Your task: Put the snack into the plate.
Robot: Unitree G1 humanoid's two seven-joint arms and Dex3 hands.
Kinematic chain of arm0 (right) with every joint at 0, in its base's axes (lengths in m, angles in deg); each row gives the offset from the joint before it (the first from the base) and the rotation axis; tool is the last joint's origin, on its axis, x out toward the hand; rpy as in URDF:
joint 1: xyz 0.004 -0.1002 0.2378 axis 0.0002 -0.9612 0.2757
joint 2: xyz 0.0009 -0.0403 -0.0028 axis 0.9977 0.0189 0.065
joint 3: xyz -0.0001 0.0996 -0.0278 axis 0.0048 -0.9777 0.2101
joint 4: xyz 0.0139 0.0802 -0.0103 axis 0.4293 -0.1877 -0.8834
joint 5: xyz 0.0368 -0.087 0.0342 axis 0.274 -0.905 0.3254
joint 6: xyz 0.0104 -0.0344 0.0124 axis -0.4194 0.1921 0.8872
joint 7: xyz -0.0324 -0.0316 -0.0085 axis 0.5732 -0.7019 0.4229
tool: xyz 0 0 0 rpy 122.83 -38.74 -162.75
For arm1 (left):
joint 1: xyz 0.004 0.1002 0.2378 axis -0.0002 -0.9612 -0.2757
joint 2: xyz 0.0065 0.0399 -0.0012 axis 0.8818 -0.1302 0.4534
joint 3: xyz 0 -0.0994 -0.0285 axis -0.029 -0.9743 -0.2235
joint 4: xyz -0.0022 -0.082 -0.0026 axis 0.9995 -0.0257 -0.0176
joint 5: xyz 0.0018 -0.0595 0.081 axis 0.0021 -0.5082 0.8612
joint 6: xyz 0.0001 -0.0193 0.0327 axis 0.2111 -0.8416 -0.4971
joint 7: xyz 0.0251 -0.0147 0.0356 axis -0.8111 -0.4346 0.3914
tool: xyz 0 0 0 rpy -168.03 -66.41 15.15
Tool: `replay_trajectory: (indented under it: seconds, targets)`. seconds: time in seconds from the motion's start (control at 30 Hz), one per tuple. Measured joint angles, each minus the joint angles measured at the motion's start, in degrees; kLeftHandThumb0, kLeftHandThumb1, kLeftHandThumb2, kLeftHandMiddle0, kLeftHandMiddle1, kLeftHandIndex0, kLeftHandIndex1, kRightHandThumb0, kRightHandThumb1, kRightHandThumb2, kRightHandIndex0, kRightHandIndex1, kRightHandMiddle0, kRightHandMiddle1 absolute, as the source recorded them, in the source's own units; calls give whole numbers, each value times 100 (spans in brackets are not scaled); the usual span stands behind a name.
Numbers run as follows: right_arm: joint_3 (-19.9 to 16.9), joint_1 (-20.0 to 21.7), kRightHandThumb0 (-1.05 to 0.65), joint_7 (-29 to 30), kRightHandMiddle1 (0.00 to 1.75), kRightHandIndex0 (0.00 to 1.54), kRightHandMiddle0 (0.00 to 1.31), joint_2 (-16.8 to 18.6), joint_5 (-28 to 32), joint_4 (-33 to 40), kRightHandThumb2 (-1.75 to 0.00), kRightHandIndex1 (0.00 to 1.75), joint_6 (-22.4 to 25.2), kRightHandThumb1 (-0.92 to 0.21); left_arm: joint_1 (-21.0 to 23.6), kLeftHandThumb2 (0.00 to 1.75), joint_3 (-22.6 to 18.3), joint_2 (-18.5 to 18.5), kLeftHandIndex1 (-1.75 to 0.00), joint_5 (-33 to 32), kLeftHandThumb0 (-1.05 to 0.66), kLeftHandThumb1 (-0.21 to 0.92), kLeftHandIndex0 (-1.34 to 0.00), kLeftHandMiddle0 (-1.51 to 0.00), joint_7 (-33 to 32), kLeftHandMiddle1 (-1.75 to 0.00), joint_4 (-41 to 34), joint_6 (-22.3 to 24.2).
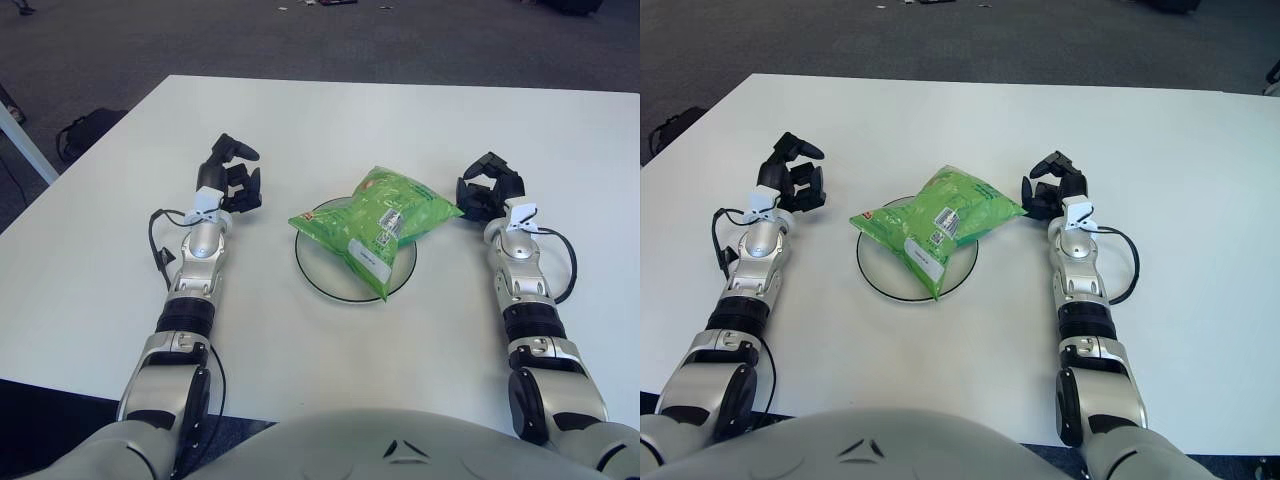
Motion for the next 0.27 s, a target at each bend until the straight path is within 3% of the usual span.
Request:
replay_trajectory:
  seconds: [0.27]
  targets:
    - [-1, -1, -48, 0, 175, 130, 62, 0, 0, 3, -132, 175, 15, -31, -48, 106, 6, -9, -175, 0, -42, 52, -45, -107, 9, -175, -99, 103]
